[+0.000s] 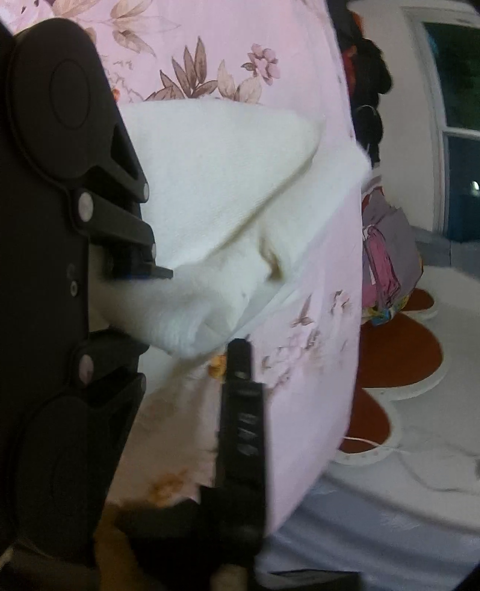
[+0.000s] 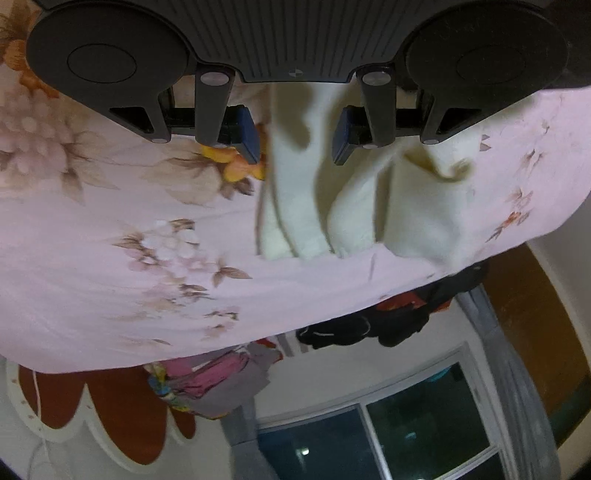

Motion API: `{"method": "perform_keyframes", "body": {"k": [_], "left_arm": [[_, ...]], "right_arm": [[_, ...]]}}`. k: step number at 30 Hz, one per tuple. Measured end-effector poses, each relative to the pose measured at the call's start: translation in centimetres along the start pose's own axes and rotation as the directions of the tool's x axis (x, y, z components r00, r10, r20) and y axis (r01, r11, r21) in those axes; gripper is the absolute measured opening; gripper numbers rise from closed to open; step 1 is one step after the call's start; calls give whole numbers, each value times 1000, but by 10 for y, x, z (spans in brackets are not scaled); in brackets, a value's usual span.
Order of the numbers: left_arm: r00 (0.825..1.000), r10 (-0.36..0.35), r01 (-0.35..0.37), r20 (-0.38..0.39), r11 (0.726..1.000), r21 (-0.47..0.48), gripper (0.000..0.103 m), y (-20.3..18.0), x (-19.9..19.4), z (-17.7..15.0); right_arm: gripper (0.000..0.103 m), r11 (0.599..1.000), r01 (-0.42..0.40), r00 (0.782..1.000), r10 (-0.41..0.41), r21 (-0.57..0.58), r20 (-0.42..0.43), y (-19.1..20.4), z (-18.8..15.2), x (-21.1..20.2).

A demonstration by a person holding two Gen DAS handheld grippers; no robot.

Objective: Fold small clothes

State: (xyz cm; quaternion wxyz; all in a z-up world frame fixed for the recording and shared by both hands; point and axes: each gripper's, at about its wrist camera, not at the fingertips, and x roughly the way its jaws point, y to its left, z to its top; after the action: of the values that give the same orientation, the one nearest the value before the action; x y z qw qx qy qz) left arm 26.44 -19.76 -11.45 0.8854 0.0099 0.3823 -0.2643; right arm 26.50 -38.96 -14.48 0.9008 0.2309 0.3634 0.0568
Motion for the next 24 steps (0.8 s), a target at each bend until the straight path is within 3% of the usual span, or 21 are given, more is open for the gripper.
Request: {"method": "perform_keyframes", "body": {"k": [5, 9, 13, 18, 24], "left_arm": [[999, -39, 40, -23, 996, 76, 16, -17, -5, -5], [995, -81, 85, -61, 993, 82, 22, -22, -17, -15], [995, -83, 83, -48, 997, 2, 26, 3, -40, -15], [1000, -16, 15, -2, 991, -131, 25, 47, -66, -6], [999, 47, -44, 10, 978, -202, 29, 75, -76, -2]], "right_arm": [[43, 994, -82, 996, 83, 74, -10, -8, 2, -7], [43, 989, -123, 992, 125, 80, -24, 0, 5, -6], [43, 988, -139, 987, 143, 60, -71, 8, 4, 11], [43, 989, -138, 984, 142, 46, -107, 16, 1, 29], [43, 987, -141, 981, 150, 79, -121, 12, 3, 47]]}}
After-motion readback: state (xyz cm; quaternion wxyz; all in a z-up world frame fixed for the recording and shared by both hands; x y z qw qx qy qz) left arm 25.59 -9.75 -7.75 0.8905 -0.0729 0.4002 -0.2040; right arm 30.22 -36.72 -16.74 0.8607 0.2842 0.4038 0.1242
